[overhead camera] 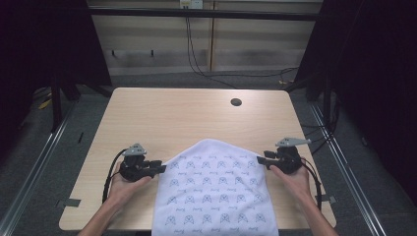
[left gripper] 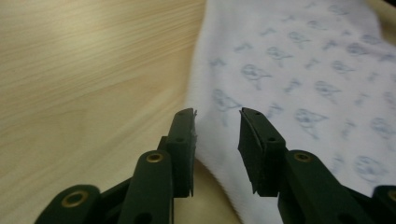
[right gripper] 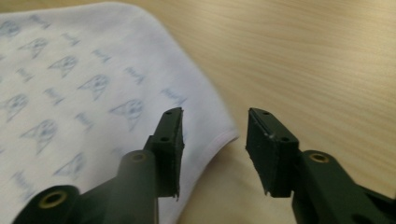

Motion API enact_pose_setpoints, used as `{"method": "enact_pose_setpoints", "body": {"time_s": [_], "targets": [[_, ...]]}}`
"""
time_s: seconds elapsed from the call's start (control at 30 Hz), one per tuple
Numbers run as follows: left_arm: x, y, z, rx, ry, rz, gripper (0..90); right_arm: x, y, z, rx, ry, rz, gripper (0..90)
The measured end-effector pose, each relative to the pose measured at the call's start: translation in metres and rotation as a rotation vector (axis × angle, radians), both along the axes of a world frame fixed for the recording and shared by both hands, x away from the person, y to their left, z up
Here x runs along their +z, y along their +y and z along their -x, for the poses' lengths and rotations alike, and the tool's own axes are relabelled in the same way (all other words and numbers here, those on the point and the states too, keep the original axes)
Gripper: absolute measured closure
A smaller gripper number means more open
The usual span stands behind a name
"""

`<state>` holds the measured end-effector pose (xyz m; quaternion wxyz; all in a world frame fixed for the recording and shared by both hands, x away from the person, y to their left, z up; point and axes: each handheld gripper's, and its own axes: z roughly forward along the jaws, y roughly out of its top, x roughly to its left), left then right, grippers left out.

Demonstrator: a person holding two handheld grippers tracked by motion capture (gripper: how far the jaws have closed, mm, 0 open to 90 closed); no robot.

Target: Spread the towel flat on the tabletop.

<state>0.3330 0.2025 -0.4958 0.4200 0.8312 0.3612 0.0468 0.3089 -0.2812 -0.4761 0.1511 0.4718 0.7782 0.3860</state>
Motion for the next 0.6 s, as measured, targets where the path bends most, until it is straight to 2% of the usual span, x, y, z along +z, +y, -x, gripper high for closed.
{"method": "enact_pose_setpoints", "body": {"time_s": [0.03,0.1,0.13,0.17,0.2,0.23,0.27,0.3,0.33,0.37,0.4,0.43,0.47,0.53,0.6], "targets": [[-0.004,-0.002,-0.003,0.004,0.020,0.001,57.6,-0.008,0.001,-0.012,0.011,0.051,-0.034,53.3],[-0.006,-0.005,-0.005,-0.025,0.041,0.002,57.1,-0.012,0.005,-0.015,0.018,0.063,-0.022,53.7],[-0.005,-0.006,-0.005,-0.036,0.043,-0.005,57.0,-0.016,0.009,-0.016,0.028,0.068,-0.016,58.2],[-0.006,-0.009,-0.004,-0.042,0.042,-0.019,66.5,-0.017,0.018,-0.013,0.052,0.045,-0.020,75.1],[-0.006,-0.010,-0.003,-0.043,0.046,-0.023,70.5,-0.016,0.020,-0.010,0.068,0.032,-0.032,79.8],[-0.006,-0.010,-0.003,-0.043,0.046,-0.023,75.0,-0.016,0.020,-0.010,0.068,0.032,-0.032,79.8],[-0.006,-0.010,-0.003,-0.038,0.040,-0.024,79.3,-0.008,0.030,0.000,0.117,0.002,-0.052,83.0],[-0.006,-0.011,-0.002,-0.041,0.037,-0.019,79.3,-0.008,0.030,0.000,0.117,0.002,-0.052,83.0],[-0.004,-0.011,0.000,-0.044,0.028,-0.014,83.4,-0.001,0.044,0.016,0.198,-0.023,-0.071,83.3],[-0.004,-0.011,0.000,-0.044,0.028,-0.014,84.3,-0.001,0.044,0.016,0.198,-0.023,-0.071,83.3],[-0.001,-0.013,0.002,-0.051,0.014,-0.006,84.9,0.001,0.057,0.030,0.258,-0.021,-0.098,83.5],[0.002,-0.013,0.004,-0.046,-0.003,-0.004,85.0,0.000,0.065,0.037,0.292,-0.014,-0.093,83.2],[0.002,-0.013,0.004,-0.046,-0.003,-0.004,85.1,-0.001,0.072,0.044,0.319,-0.006,-0.084,82.8],[0.013,-0.014,0.010,-0.054,-0.035,0.038,85.2,-0.005,0.082,0.053,0.365,0.023,-0.077,81.5],[0.017,-0.016,0.012,-0.060,-0.049,0.045,85.2,-0.007,0.085,0.057,0.376,0.039,-0.067,80.1]]}}
